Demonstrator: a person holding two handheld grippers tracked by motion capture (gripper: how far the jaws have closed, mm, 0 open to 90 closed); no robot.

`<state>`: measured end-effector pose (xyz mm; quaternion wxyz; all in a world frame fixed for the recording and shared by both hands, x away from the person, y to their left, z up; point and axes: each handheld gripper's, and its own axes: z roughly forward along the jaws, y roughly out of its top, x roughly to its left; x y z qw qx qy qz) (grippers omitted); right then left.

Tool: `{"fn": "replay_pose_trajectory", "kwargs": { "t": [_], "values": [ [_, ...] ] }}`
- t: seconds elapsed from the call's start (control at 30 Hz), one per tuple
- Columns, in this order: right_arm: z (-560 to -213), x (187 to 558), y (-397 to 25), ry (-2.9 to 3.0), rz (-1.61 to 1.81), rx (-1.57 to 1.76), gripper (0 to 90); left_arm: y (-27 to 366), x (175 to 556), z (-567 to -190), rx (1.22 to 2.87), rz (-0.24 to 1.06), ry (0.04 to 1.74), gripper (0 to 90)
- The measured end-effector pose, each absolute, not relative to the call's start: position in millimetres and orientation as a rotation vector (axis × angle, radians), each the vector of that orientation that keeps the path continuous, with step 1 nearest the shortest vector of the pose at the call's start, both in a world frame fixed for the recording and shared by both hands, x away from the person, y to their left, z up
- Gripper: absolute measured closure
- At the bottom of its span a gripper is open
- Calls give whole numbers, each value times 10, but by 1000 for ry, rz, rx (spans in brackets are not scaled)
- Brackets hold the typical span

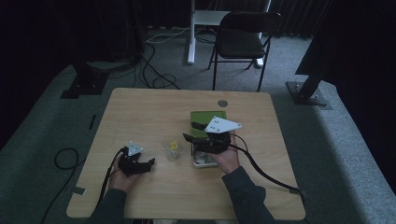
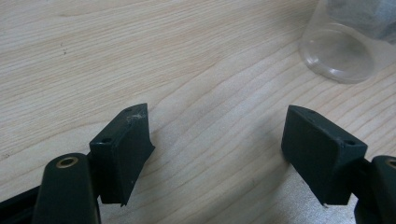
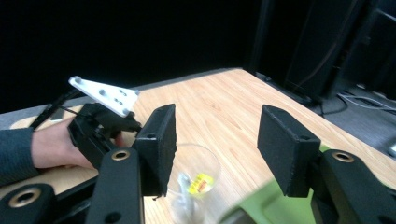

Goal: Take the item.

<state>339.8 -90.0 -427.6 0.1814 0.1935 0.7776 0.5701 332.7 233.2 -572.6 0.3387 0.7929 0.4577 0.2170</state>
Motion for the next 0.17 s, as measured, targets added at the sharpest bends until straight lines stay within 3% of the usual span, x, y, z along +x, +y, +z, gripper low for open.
{"fn": "replay_pose_trajectory", "kwargs": {
  "t": [0.17],
  "values": [
    [-4301,3396,-1008,2184,1601,561,456,2332,3328,-5726,2065,565,1192,250]
  ]
}}
